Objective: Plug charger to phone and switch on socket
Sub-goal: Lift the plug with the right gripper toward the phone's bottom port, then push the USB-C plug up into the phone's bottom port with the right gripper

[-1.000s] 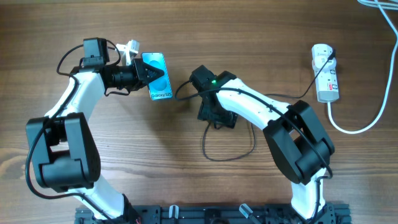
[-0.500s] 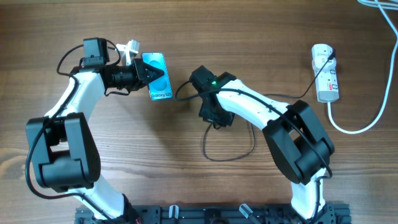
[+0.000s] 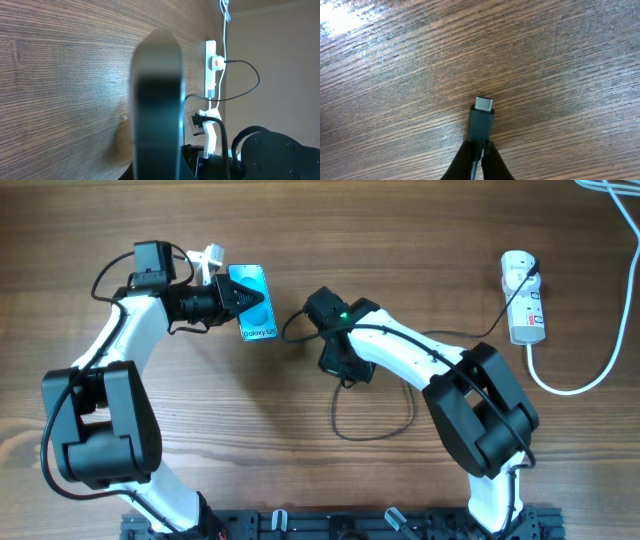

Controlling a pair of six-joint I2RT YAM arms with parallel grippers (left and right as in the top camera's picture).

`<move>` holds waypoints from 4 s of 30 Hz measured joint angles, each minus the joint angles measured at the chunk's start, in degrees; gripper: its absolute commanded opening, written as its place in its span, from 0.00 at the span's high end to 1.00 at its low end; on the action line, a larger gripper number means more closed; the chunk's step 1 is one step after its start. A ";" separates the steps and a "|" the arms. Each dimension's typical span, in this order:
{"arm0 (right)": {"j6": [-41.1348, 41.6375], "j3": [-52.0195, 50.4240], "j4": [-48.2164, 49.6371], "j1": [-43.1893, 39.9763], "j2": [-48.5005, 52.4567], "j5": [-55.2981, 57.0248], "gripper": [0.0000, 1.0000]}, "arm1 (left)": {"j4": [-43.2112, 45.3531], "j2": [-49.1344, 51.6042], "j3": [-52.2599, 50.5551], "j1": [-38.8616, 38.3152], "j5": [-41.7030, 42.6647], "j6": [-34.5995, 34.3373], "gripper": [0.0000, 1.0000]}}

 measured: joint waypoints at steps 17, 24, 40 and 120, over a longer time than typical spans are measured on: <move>-53.05 -1.31 6.73 -2.25 -6.12 -32.94 0.96 | 0.04 0.00 0.00 0.00 0.00 0.00 0.96; -56.19 -1.51 10.54 -1.55 -6.12 -36.94 0.96 | 0.07 0.00 0.00 0.00 0.00 0.00 0.96; -48.15 -1.99 18.08 6.03 -6.12 -36.24 0.96 | 0.02 0.00 0.00 0.00 -2.08 0.00 0.96; -33.66 -2.27 20.90 5.07 -11.41 -24.06 0.96 | 1.36 0.00 0.00 0.00 6.75 3.21 0.96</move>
